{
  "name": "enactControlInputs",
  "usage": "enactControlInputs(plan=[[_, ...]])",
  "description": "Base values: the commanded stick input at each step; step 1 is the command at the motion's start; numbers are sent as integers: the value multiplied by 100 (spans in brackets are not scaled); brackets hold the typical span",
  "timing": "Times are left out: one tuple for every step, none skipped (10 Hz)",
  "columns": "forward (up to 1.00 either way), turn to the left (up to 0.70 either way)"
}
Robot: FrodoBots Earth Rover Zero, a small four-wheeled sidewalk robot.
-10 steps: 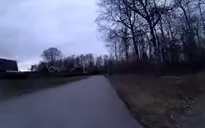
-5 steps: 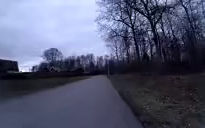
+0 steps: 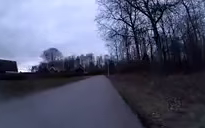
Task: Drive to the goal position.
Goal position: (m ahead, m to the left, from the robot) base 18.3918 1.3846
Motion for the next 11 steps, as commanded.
enactControlInputs(plan=[[70,0],[70,0],[70,0],[70,0],[70,0],[70,0],[70,0],[70,0],[70,0],[70,0],[70,0]])
